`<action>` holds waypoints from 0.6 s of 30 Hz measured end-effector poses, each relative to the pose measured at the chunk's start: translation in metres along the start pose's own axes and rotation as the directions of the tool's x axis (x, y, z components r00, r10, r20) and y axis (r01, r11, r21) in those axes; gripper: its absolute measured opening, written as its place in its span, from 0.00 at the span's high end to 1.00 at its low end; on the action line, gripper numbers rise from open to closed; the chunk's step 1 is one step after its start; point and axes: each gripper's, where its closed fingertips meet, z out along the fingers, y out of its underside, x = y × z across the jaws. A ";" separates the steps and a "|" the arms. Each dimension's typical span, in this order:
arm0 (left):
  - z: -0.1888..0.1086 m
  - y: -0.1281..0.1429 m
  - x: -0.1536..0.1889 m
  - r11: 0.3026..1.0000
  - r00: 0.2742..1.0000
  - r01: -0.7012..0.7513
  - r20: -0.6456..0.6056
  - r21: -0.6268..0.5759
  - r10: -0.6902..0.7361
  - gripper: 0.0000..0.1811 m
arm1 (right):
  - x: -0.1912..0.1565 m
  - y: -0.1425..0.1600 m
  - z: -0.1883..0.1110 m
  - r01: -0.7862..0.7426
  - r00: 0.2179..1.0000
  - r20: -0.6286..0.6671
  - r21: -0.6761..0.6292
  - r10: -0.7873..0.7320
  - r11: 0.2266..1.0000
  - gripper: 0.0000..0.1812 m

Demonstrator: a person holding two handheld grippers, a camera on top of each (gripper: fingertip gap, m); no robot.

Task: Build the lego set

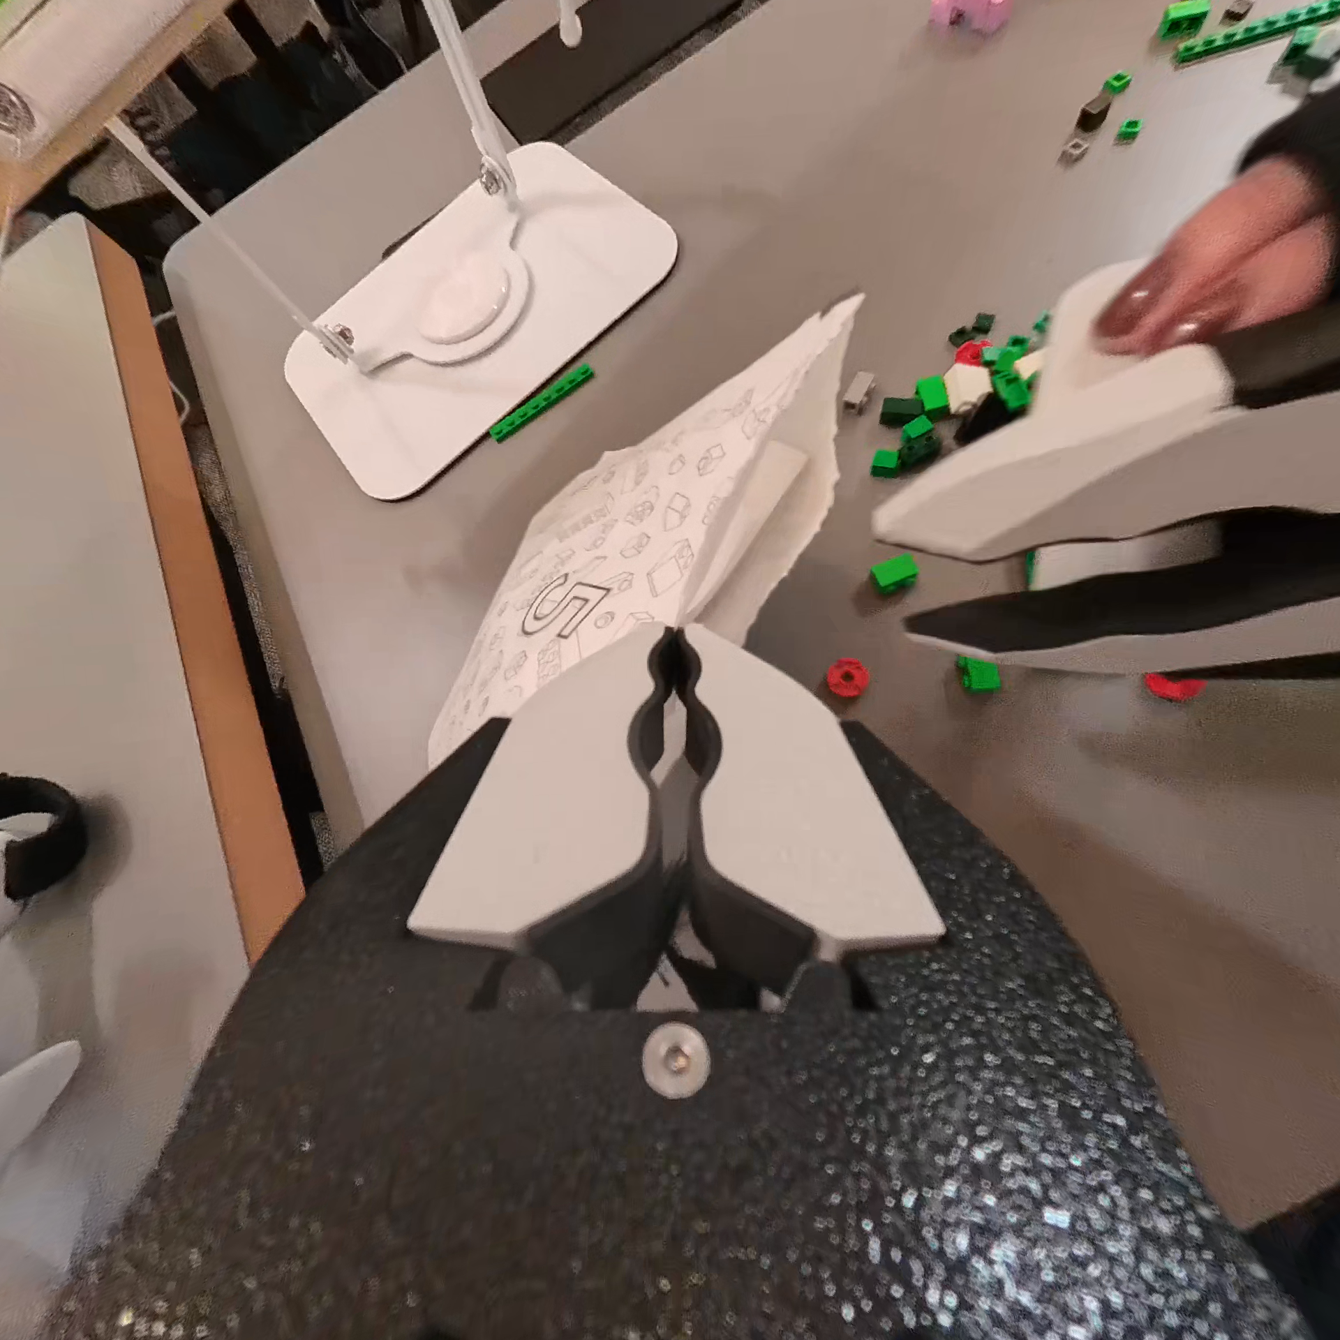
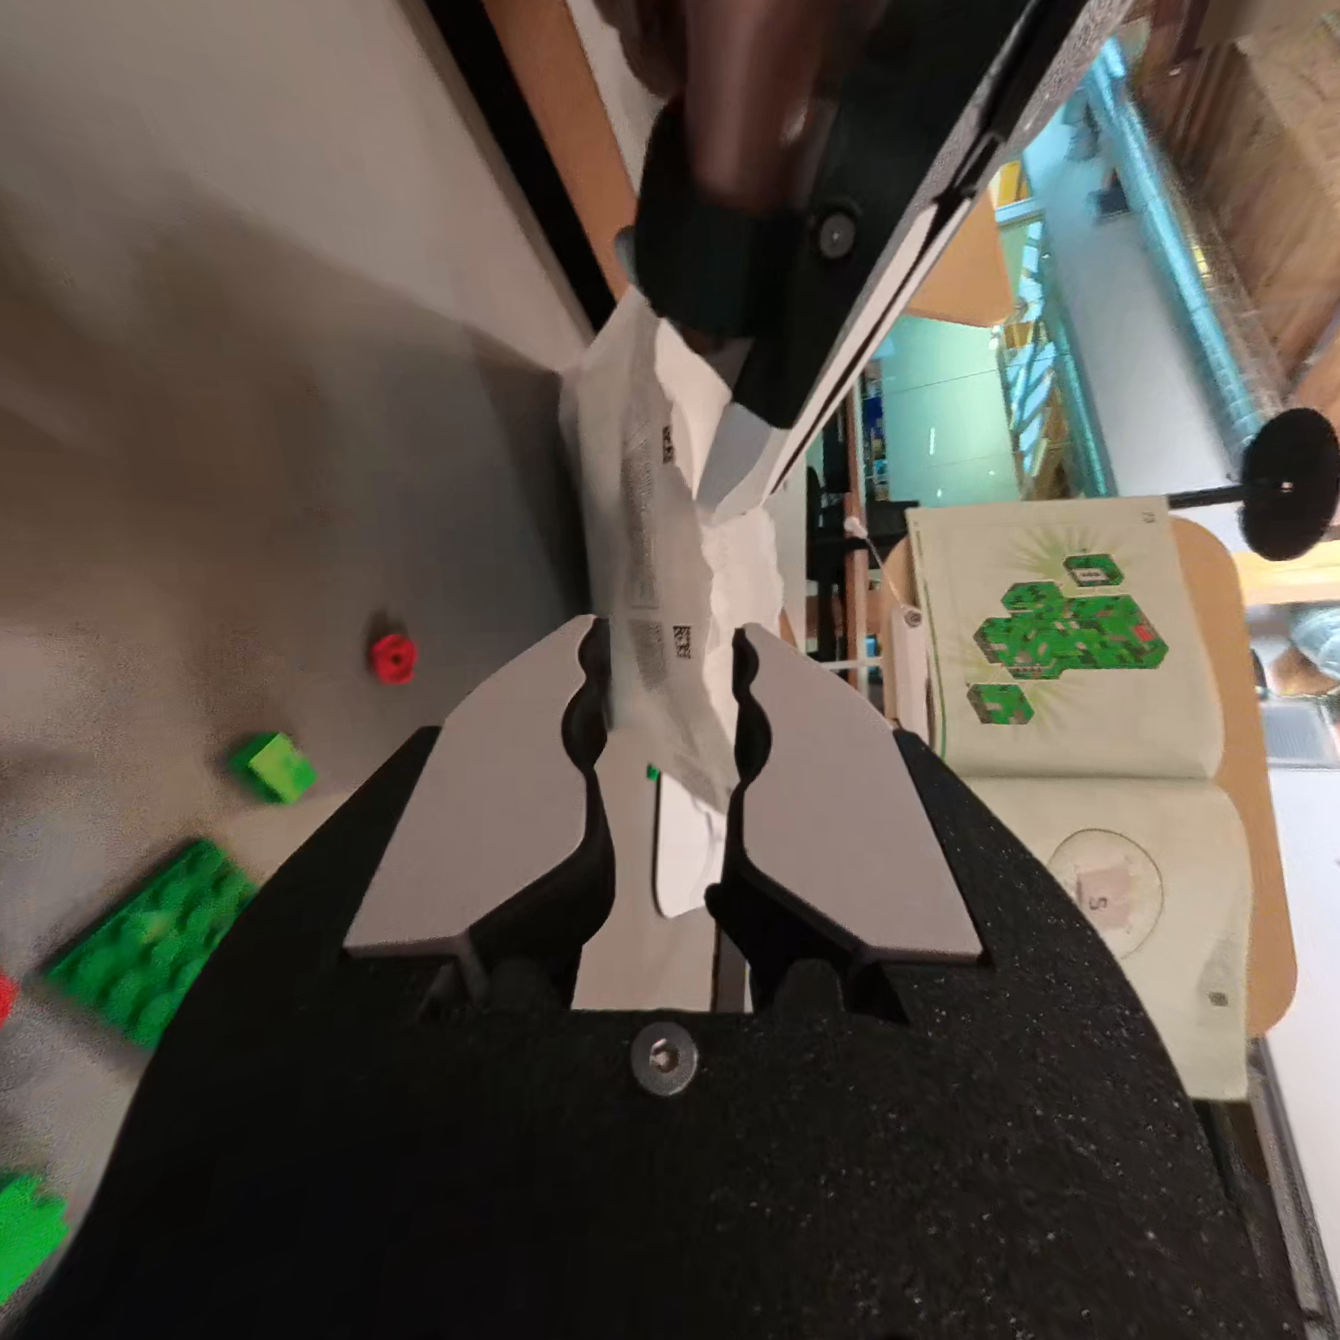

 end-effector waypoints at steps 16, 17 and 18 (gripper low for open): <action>-0.024 -0.020 -0.037 0.987 0.979 -0.013 0.205 0.160 -0.021 1.00 | -0.030 -0.002 0.010 0.260 0.961 0.076 0.069 -0.265 0.963 1.00; -0.024 -0.020 -0.038 0.988 0.975 -0.029 0.220 0.152 -0.005 1.00 | -0.029 -0.001 0.010 0.270 0.958 0.076 0.074 -0.275 0.960 1.00; -0.023 -0.020 -0.037 0.989 0.975 -0.041 0.223 0.145 0.008 1.00 | -0.027 0.001 0.010 0.268 0.959 0.077 0.078 -0.273 0.960 1.00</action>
